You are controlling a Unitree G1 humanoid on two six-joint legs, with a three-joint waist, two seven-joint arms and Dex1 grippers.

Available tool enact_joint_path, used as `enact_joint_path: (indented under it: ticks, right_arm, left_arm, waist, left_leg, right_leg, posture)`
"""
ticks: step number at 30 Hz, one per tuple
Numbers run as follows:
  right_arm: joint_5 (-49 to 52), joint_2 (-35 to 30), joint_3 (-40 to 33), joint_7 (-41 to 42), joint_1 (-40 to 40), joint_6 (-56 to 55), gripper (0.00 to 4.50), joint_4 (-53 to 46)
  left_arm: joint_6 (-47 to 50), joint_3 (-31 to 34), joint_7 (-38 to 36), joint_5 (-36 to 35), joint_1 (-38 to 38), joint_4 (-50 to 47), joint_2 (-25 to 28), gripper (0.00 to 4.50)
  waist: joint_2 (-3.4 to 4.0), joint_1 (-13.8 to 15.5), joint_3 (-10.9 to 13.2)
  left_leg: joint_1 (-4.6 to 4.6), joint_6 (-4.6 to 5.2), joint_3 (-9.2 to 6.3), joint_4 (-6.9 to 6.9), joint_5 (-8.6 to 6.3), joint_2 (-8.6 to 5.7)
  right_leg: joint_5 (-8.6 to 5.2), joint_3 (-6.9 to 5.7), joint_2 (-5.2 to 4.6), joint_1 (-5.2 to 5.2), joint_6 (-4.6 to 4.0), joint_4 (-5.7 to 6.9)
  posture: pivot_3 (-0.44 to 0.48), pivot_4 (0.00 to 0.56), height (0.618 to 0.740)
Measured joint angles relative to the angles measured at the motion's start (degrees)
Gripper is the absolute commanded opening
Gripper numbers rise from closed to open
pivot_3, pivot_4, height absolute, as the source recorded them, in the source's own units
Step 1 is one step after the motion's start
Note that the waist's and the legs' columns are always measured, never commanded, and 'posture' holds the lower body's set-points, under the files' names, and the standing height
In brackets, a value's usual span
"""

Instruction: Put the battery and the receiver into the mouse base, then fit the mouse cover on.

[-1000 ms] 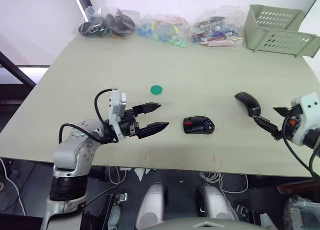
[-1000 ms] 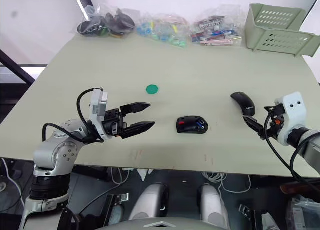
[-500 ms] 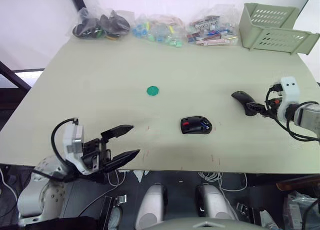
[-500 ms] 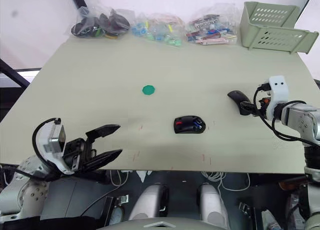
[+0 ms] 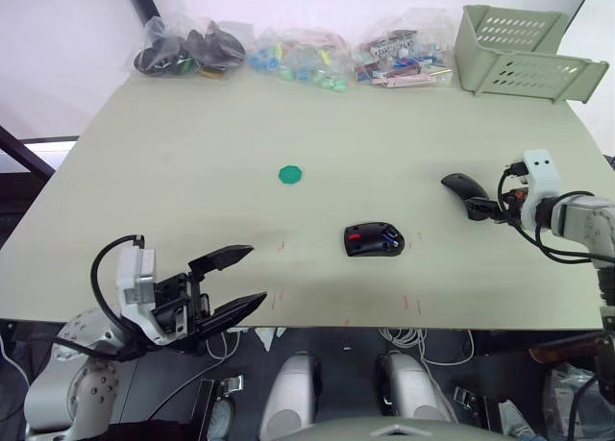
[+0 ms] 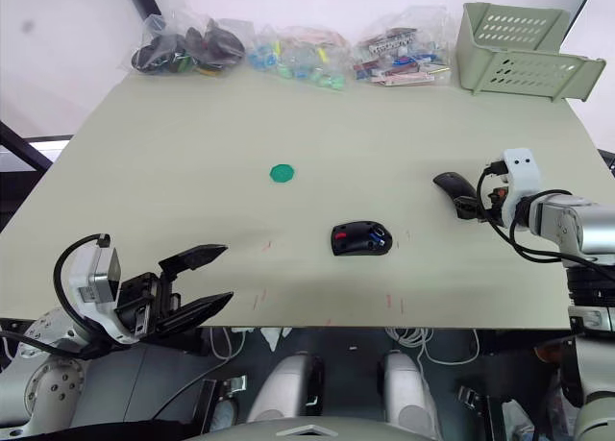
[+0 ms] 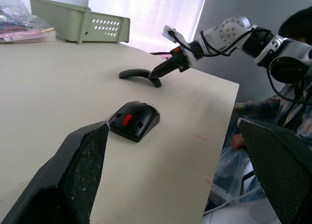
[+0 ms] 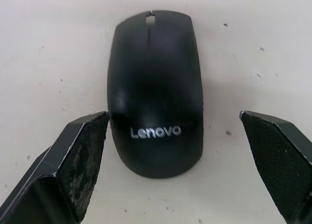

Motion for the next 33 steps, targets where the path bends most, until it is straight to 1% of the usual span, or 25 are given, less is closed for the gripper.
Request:
enact_joint_path:
  ticks: [13,19,33]
  right_arm:
    - [-2.8,1.5,0.7,2.1,-0.9,-1.6,4.50,2.2]
    - [-3.2,2.2,-0.2,2.0,1.2,-3.0,4.50,1.3]
    - [-3.7,2.5,-1.2,2.0,3.0,-4.0,4.50,-0.4]
  left_arm:
    - [0.0,-0.3,2.5,0.0,-0.5,-0.6,0.2,4.48]
    - [-0.1,-0.5,3.0,0.1,-1.7,-0.6,0.8,4.48]
    - [-0.2,-1.5,2.8,0.2,-3.2,-0.5,1.0,4.48]
  waist:
    - [0.01,0.0,0.0]
    - [0.00,0.0,0.0]
    - [-0.01,0.0,0.0]
  left_leg:
    - [0.01,0.00,0.08,-0.04,-0.01,0.01]
    - [0.01,0.00,0.13,-0.08,-0.01,0.02]
    - [0.02,0.00,0.15,-0.08,-0.01,0.03]
  right_leg:
    - [0.00,0.06,0.00,-0.03,0.00,-0.02]
    - [0.00,0.11,0.01,-0.05,0.00,-0.04]
    - [0.00,0.14,0.01,-0.08,0.01,-0.04]
  posture:
    - [0.000,0.150,0.740]
    - [0.000,0.150,0.740]
    - [0.000,0.150,0.740]
